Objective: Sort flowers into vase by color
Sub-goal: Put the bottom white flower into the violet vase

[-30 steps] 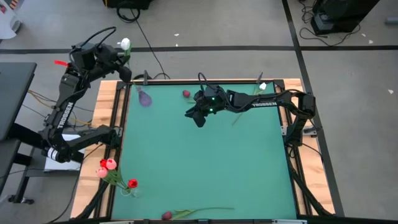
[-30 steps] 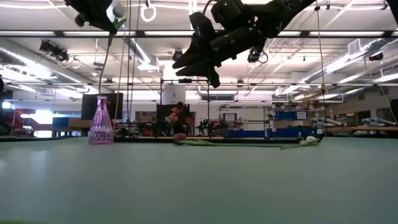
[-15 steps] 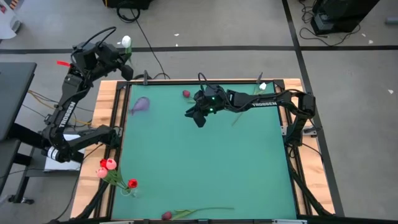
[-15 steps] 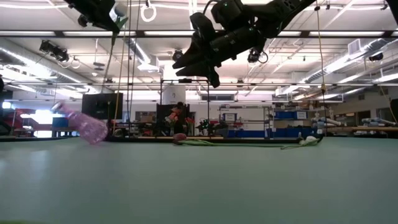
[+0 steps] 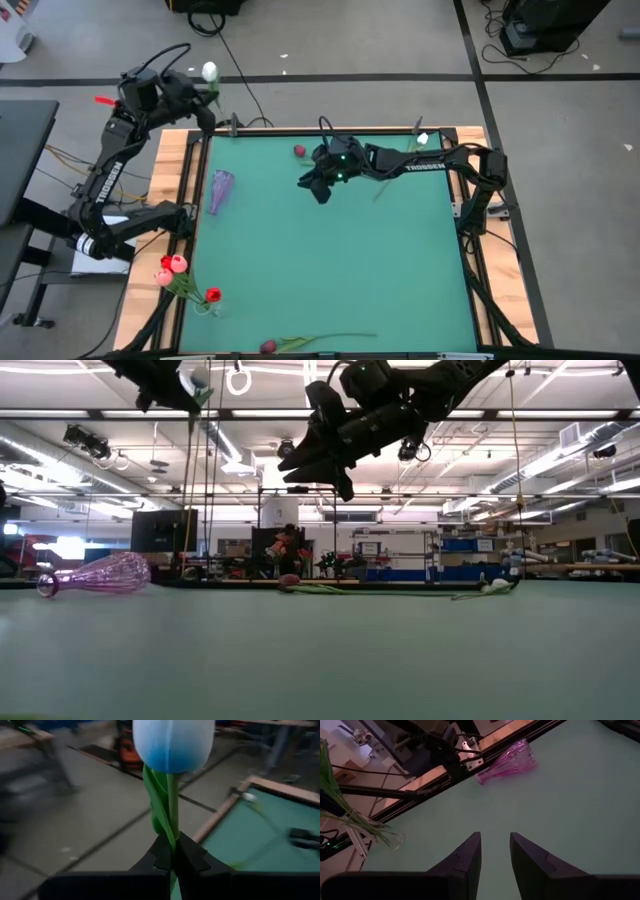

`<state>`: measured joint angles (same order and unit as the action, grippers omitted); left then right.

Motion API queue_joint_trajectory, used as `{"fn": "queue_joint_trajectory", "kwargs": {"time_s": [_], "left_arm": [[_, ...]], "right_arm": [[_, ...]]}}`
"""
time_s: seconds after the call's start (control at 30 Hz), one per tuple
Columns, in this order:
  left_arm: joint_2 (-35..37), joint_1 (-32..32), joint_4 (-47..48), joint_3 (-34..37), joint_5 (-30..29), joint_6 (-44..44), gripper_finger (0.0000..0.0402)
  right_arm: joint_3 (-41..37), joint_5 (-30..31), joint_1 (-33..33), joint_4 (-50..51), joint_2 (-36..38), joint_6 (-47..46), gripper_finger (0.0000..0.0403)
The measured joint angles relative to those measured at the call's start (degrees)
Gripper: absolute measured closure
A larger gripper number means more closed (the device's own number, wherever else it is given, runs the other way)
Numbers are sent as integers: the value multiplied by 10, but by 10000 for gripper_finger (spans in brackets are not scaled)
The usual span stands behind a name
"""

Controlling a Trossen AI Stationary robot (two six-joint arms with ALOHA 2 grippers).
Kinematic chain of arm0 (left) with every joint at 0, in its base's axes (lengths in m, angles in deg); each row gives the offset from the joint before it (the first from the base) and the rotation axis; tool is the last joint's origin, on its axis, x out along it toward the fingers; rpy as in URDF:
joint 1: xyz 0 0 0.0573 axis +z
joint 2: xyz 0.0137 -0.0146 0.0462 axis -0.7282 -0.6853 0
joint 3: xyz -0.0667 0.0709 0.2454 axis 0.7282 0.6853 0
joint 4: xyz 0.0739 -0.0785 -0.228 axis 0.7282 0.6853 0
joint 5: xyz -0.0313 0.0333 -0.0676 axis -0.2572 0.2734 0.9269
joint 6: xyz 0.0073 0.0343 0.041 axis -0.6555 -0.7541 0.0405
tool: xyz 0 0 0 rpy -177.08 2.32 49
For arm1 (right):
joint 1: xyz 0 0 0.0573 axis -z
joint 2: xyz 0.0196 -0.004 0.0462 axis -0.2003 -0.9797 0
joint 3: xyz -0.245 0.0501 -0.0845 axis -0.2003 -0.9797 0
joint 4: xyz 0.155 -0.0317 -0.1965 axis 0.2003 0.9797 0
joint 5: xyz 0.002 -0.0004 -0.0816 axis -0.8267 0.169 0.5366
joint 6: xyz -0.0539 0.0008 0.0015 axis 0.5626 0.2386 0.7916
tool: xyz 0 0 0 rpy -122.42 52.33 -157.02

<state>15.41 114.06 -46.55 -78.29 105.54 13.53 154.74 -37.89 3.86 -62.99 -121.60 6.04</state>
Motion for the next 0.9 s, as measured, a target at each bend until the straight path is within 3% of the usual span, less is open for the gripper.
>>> {"fn": "queue_joint_trajectory", "kwargs": {"time_s": [0.4,0.6,0.9], "left_arm": [[-63,-180,33,0,18,70,389],[-108,-273,48,0,-8,102,389],[-189,-393,98,0,-64,106,388]], "right_arm": [[0,45,0,14,0,-126,291],[0,11,-2,39,0,-190,291],[0,11,-33,119,0,-217,291]]}}
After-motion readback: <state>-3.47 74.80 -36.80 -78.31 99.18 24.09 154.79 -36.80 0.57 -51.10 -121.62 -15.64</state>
